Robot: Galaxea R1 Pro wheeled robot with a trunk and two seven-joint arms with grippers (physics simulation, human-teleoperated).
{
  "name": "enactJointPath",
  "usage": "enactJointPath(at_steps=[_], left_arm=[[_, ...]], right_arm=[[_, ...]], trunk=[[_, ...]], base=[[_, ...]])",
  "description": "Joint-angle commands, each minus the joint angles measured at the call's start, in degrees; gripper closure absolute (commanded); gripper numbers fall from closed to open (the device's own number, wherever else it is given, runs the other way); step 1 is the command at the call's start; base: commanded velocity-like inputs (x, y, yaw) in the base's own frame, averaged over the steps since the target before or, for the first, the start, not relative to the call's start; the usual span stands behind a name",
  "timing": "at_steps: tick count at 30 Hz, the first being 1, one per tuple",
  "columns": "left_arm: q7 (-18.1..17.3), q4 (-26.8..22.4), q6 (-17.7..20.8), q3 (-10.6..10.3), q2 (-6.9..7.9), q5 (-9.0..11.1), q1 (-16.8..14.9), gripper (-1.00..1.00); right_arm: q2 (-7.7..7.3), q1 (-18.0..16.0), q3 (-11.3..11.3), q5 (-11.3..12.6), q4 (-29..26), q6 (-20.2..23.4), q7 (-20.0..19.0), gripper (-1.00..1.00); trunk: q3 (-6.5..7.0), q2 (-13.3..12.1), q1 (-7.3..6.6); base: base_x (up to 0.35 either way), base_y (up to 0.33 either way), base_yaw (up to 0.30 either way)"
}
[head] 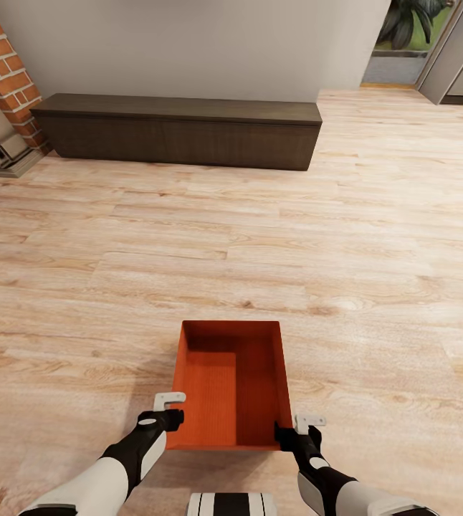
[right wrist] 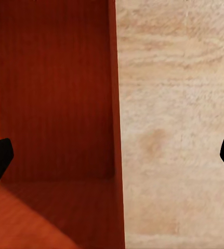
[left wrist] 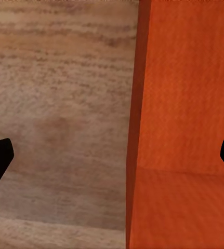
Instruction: Move the two storage containers from the living room to the garage. In the garage, place one container on the floor and stack the other container on top of it (either order is fine).
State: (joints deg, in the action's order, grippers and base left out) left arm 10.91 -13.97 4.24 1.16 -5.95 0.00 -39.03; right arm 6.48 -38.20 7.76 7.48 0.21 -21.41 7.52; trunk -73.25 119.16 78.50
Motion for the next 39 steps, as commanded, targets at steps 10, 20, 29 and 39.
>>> enactJointPath(at_steps=[10,20,29,39], left_arm=[[0.33,-0.20,0.41,0.22,-0.02,0.09,0.01,-1.00],[0.37,-0.24,0.42,0.32,0.05,0.13,0.01,-1.00],[0.42,-0.35,0.42,0.34,0.01,0.16,0.01,-1.00],[0.77,0.00,0.50,0.35,-0.24,0.04,0.02,-1.00]], right_arm=[[-0.01,-0.03,0.58,0.61,0.05,-0.12,0.13,-1.00],[-0.23,-0.03,0.59,0.61,0.05,-0.20,0.13,-1.00],[-0.24,-0.03,0.59,0.61,0.05,-0.21,0.13,-1.00],[-0.24,-0.03,0.59,0.67,0.05,-0.16,0.46,-1.00]], trunk=[[-0.03,0.01,-0.01],[-0.03,0.01,-0.01],[-0.03,0.01,-0.01],[-0.03,0.01,-0.01]], base=[[0.000,0.000,0.000],[0.089,0.000,0.000],[0.037,0.000,0.000],[0.000,0.000,0.000]])
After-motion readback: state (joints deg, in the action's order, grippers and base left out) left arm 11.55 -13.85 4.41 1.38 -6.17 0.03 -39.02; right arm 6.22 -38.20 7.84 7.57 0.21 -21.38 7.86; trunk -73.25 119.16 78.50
